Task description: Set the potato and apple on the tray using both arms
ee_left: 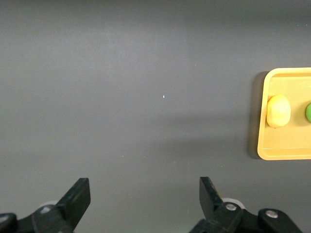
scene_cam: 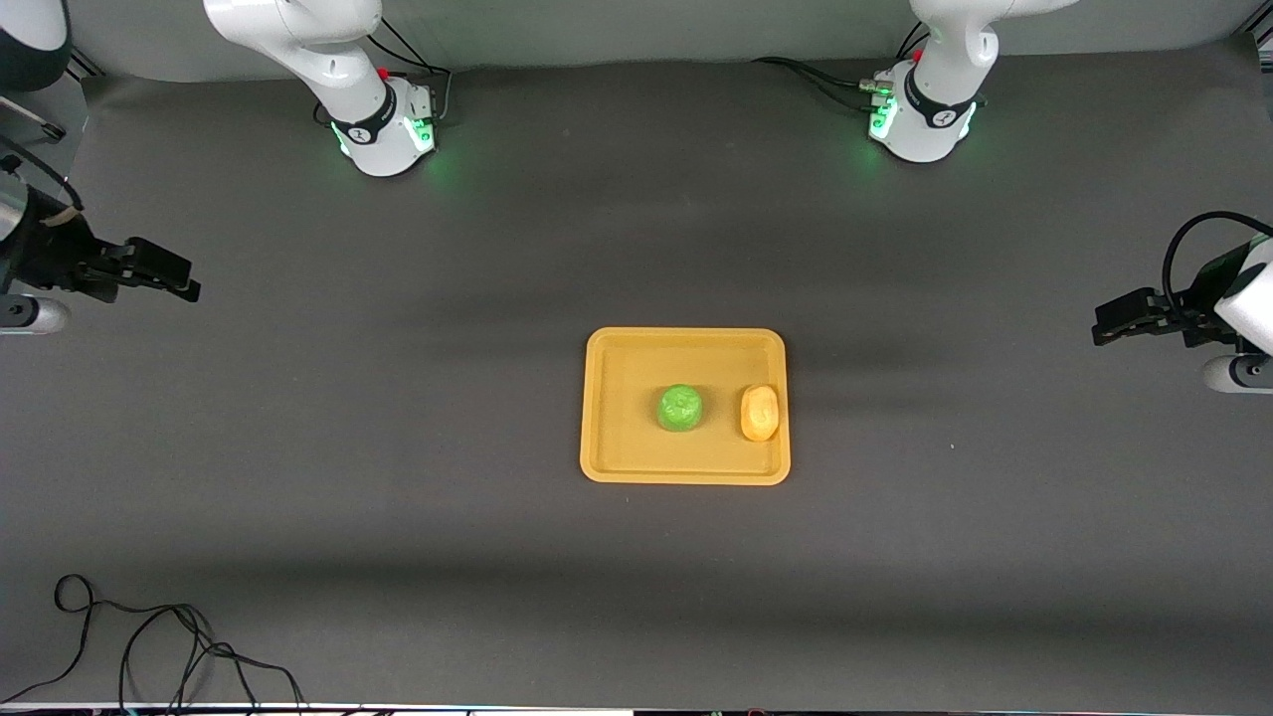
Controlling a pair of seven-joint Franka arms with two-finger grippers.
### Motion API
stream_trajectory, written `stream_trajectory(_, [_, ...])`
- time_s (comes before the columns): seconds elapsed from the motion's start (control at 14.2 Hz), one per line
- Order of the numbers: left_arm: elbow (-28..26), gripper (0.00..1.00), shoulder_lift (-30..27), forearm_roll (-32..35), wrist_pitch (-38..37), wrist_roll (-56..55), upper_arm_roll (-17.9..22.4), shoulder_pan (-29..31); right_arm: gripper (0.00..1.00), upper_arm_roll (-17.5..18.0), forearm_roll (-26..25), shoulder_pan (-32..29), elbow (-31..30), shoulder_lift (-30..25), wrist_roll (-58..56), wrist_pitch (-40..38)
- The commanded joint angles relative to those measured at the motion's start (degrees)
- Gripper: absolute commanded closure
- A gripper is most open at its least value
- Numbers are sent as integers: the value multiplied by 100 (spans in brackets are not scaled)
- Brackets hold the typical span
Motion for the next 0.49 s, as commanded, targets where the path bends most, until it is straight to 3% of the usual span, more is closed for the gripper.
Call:
stream_trajectory(0.0, [117, 0, -1, 26, -113, 37, 41, -62, 0, 20, 11, -17, -133, -132, -59, 115])
stream_trajectory(0.42, [117, 0, -10, 26, -104, 55, 41, -62, 0, -59, 20, -26, -98, -88, 3, 98])
